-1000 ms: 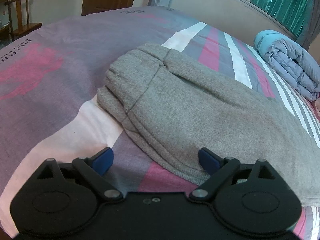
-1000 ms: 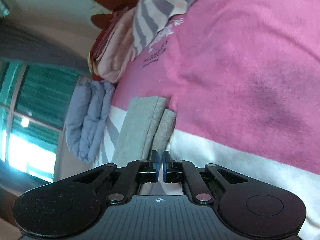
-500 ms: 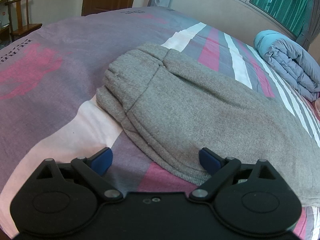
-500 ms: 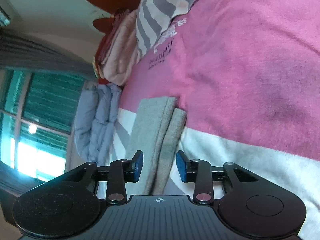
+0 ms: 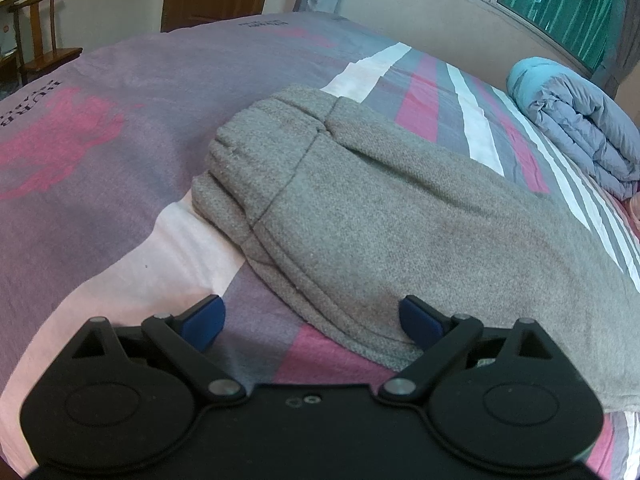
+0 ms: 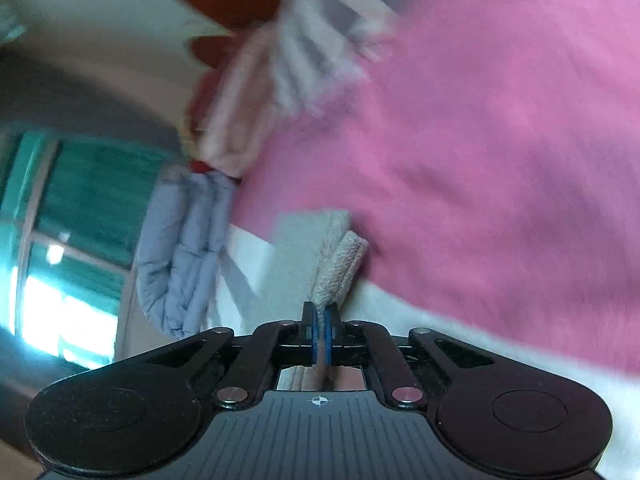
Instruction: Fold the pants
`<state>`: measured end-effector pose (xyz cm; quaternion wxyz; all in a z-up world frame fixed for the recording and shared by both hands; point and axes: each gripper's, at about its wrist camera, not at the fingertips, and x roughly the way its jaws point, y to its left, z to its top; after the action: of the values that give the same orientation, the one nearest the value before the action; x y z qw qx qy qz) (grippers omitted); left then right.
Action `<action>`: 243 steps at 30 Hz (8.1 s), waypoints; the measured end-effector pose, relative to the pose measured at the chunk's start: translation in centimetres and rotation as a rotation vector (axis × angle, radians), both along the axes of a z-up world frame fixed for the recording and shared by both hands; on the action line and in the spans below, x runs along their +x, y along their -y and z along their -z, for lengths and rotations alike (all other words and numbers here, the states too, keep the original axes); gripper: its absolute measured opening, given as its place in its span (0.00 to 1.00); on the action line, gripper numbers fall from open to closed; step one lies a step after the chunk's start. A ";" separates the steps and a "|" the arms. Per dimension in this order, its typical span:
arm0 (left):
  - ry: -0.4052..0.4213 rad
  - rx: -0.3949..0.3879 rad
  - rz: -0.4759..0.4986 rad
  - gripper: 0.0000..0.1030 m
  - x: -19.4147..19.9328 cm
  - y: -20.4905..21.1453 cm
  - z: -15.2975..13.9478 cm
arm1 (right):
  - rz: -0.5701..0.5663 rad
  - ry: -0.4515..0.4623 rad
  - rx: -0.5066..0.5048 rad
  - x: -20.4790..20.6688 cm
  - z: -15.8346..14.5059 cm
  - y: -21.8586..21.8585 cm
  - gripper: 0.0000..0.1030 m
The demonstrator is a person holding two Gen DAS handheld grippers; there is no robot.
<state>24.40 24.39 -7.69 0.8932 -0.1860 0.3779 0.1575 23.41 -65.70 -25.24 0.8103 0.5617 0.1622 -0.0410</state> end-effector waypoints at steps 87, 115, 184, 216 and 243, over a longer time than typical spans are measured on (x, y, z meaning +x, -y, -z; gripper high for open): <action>0.176 0.133 0.194 0.20 0.1 5.7 -4.9 | -0.438 -0.025 -0.583 -0.1 -7.7 -14.8 0.14; 0.045 0.185 0.241 0.39 14.9 2.9 -1.3 | -1.032 0.193 -0.910 14.2 -8.2 -53.9 0.14; 0.169 0.283 0.237 0.76 1.8 10.6 0.6 | -0.168 -0.060 -0.309 -0.6 -1.8 -0.9 0.08; 0.198 0.128 -0.041 0.73 -6.6 -0.6 -1.4 | -0.819 0.291 -0.791 -0.1 -10.0 -37.9 0.09; 0.227 0.072 0.040 0.78 -4.7 2.5 -1.9 | -0.685 0.186 -0.792 -3.5 -9.8 -34.9 0.03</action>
<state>19.69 21.88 -5.83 0.9393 -0.1626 0.2722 0.1310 19.91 -30.77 -15.41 0.9383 0.1288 0.2359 0.2176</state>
